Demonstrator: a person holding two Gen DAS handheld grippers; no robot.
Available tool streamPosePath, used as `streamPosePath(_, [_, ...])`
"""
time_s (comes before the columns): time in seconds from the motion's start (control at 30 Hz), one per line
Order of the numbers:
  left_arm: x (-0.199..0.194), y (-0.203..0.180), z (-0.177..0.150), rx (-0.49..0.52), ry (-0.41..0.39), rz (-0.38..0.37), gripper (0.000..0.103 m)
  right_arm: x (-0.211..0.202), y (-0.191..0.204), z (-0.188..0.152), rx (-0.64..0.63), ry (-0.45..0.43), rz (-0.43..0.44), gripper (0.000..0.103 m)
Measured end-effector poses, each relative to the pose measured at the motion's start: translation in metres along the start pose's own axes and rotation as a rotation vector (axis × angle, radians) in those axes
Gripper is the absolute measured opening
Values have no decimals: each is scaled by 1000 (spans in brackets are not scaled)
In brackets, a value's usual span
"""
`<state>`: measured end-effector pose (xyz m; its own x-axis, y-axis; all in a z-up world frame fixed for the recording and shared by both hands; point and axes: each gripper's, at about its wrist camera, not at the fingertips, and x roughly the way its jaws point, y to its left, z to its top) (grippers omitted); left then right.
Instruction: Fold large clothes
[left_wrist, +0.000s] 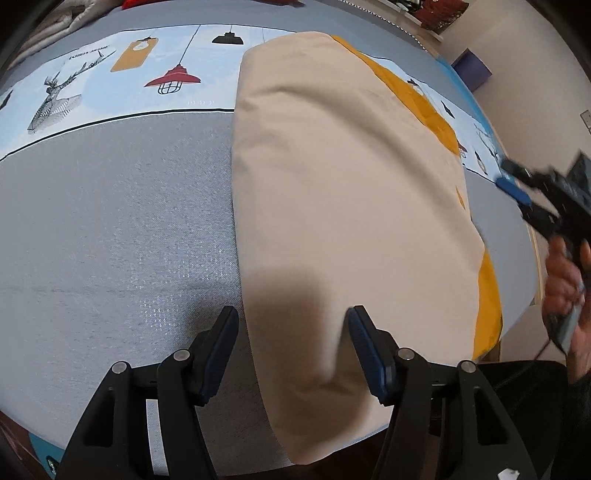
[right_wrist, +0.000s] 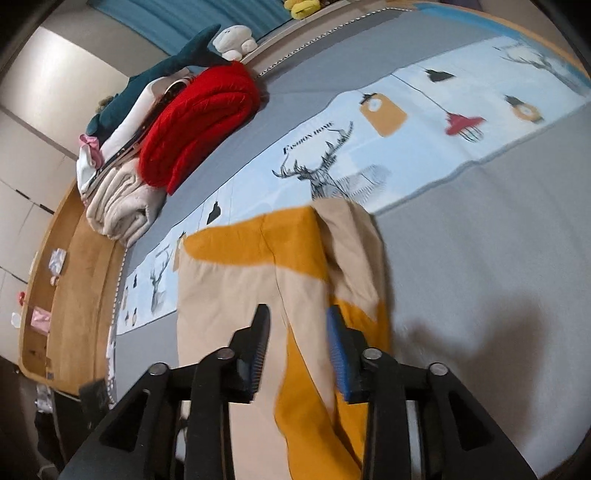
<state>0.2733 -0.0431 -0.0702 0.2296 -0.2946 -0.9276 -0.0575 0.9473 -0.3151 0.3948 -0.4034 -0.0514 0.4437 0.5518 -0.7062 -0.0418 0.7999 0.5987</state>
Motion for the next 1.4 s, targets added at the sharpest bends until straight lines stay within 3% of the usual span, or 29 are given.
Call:
streamPosePath(0.13, [3, 0, 2, -1, 7, -6, 58, 36, 11, 23, -25, -4, -67, 44])
streamPosePath(0.3, [4, 2, 4, -4, 18, -17, 58, 82, 4, 38, -13, 68, -87, 44])
streamPosePath(0.33, [5, 2, 4, -6, 21, -19, 58, 86, 4, 40, -14, 73, -78, 37])
streamPosePath(0.4, [7, 1, 4, -4, 26, -25, 58, 89, 3, 46, 1, 59, -25, 2])
streamPosePath(0.47, [10, 0, 5, 6, 38, -51, 62, 72, -3, 55, 51, -44, 20, 1])
streamPosePath(0.53, [15, -6, 2, 36, 65, -63, 64, 66, -10, 58, 87, -79, -20, 1])
streamPosePath(0.63, [21, -10, -3, 73, 90, -18, 66, 83, -20, 55, 98, -13, -186, 3])
streamPosePath(0.77, [19, -4, -6, 46, 92, -20, 66, 77, -2, 52, -16, -24, -335, 14])
streamPosePath(0.83, [17, -4, -7, 47, 91, -25, 66, 63, 4, 49, -47, -51, -329, 20])
streamPosePath(0.9, [15, -5, -11, 59, 91, -21, 66, 47, 13, 39, -93, -48, -264, 28])
streamPosePath(1.03, [15, -7, -17, 65, 84, -13, 66, 39, 37, 4, -289, 83, -183, 34])
streamPosePath(1.07, [14, -7, -20, 64, 82, -10, 66, 43, 40, -9, -342, 141, -188, 34])
streamPosePath(1.1, [14, -7, -21, 62, 79, -7, 66, 52, 40, -28, -410, 227, -245, 34])
streamPosePath(1.2, [11, -9, -25, 58, 72, 2, 66, 67, 27, -67, -517, 370, -395, 34])
streamPosePath(1.3, [11, -12, -32, 58, 64, 11, 66, 50, 23, -80, -537, 344, -414, 34])
streamPosePath(1.4, [10, -11, -35, 65, 64, 12, 66, 26, 19, -82, -457, 304, -374, 34])
